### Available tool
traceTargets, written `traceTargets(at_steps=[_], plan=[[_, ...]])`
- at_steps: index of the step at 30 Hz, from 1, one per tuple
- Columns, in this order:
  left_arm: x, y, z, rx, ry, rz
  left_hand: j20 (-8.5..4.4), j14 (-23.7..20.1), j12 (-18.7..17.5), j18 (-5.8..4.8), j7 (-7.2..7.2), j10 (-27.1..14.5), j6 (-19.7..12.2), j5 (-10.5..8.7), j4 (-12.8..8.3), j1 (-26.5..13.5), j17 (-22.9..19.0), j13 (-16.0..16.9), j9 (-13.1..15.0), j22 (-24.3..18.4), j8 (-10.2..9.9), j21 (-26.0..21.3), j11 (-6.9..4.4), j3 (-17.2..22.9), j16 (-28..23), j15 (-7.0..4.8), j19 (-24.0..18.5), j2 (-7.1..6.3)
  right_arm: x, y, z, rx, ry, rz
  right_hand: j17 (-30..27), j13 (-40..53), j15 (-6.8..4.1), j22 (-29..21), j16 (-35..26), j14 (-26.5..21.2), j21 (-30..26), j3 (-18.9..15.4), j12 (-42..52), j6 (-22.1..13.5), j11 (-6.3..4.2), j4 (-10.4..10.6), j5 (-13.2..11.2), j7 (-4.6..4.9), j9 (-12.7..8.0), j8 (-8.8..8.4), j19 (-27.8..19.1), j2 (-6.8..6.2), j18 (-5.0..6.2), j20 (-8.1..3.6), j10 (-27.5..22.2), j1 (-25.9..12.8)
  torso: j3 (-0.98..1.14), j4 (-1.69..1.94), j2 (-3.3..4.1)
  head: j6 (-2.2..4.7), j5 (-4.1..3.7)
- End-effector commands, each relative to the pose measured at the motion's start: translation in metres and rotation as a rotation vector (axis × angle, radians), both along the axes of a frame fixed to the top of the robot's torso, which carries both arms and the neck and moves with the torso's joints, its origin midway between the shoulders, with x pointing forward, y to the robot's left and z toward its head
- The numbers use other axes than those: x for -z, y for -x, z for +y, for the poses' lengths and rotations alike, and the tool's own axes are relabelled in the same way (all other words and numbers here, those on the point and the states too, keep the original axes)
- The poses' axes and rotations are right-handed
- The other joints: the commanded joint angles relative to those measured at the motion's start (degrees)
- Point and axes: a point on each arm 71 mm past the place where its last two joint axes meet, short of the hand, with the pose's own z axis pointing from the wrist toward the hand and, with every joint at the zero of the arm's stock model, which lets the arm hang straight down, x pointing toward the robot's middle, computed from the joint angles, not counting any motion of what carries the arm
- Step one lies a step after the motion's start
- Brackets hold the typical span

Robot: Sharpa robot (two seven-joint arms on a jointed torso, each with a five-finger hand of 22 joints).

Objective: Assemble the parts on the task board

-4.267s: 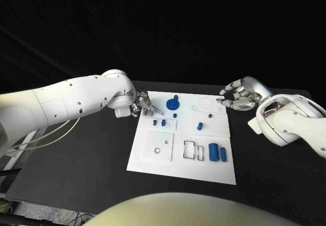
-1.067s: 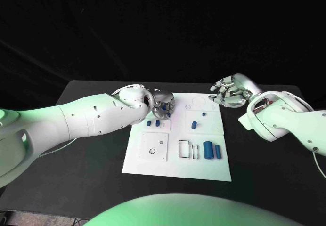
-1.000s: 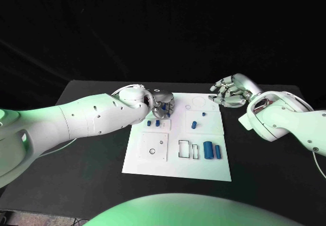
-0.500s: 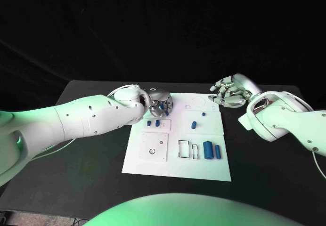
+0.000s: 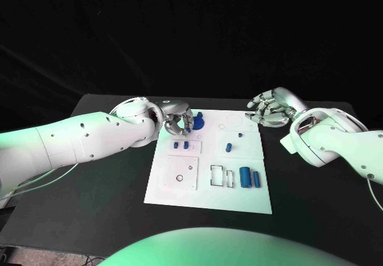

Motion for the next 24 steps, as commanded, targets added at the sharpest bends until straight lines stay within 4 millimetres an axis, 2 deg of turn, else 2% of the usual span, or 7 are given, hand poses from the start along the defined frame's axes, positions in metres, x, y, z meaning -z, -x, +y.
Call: traceTargets(at_steps=[1, 8, 16, 20, 24], plan=[[-0.001, 0.001, 0.005, -0.016, 0.024, 0.013, 0.27, 0.18, -0.33, -0.73, 0.05, 0.45, 0.33, -0.07, -0.39, -0.75, -0.09, -0.08, -0.02, 6.10, -0.16, 0.07, -0.01, -0.04, 0.23, -0.03, -0.10, 0.07, 0.000, 0.000, 0.000, -0.003, 0.005, 0.000, -0.05, -0.09, -0.11, -0.05, -0.29, -0.35, -0.37, 0.32, -0.25, 0.11, 0.14, -0.09, 0.21, 0.47, 0.07, 0.31, -0.23, 0.00, 1.09, 0.10, -0.17, -0.40, -0.03, 0.06, 0.04, 0.00, -0.06], [0.001, -0.001, 0.016, -0.039, 0.003, 0.039, 0.29, 0.15, -0.39, -0.71, 0.04, 0.51, 0.35, -0.04, -0.44, -0.89, -0.15, -0.06, -0.02, 6.06, -0.18, -0.03, -0.02, -0.07, 0.22, -0.02, -0.20, 0.03, 0.001, 0.000, -0.001, -0.002, 0.005, 0.001, -0.05, -0.09, -0.11, -0.05, -0.29, -0.35, -0.37, 0.32, -0.25, 0.11, 0.14, -0.09, 0.21, 0.47, 0.07, 0.31, -0.23, 0.00, 1.09, 0.10, -0.17, -0.40, 0.04, -0.08, 0.09, 0.00, 0.08], [0.005, -0.005, 0.016, -0.044, -0.015, 0.056, 0.29, 0.15, -0.40, -0.70, 0.04, 0.53, 0.36, -0.04, -0.45, -0.91, -0.15, -0.05, -0.02, 6.06, -0.19, -0.02, -0.01, -0.07, 0.22, -0.01, -0.21, 0.03, 0.001, 0.000, -0.001, -0.003, 0.005, 0.001, -0.05, -0.09, -0.11, -0.05, -0.29, -0.35, -0.37, 0.32, -0.25, 0.11, 0.14, -0.09, 0.21, 0.47, 0.07, 0.31, -0.23, 0.00, 1.09, 0.10, -0.17, -0.40, 0.08, -0.16, 0.13, 0.00, 0.09], [0.006, -0.006, 0.015, -0.044, -0.024, 0.066, 0.32, 0.03, -0.53, -0.67, 0.06, 0.56, 0.38, -0.04, -0.45, -1.14, -0.40, -0.03, -0.04, 6.00, -0.25, -0.18, 0.01, -0.07, 0.13, 0.01, -0.38, 0.08, 0.001, 0.000, -0.001, -0.003, 0.005, 0.002, -0.05, -0.09, -0.11, -0.05, -0.29, -0.35, -0.37, 0.32, -0.25, 0.11, 0.14, -0.09, 0.21, 0.47, 0.07, 0.31, -0.23, 0.00, 1.09, 0.10, -0.17, -0.40, 0.12, -0.09, 0.10, 0.00, 0.04], [0.008, -0.007, 0.014, -0.044, -0.034, 0.074, 0.32, 0.05, -0.56, -0.67, 0.06, 0.56, 0.38, -0.05, -0.46, -1.17, -0.35, -0.02, -0.04, 6.00, -0.26, -0.17, 0.00, -0.06, 0.16, 0.02, -0.40, 0.10, 0.001, 0.000, -0.001, -0.002, 0.005, 0.002, -0.05, -0.09, -0.11, -0.05, -0.29, -0.35, -0.37, 0.32, -0.25, 0.11, 0.14, -0.09, 0.21, 0.47, 0.07, 0.31, -0.23, 0.00, 1.09, 0.10, -0.17, -0.40, 0.05, -0.01, 0.05, 0.00, 0.02]])
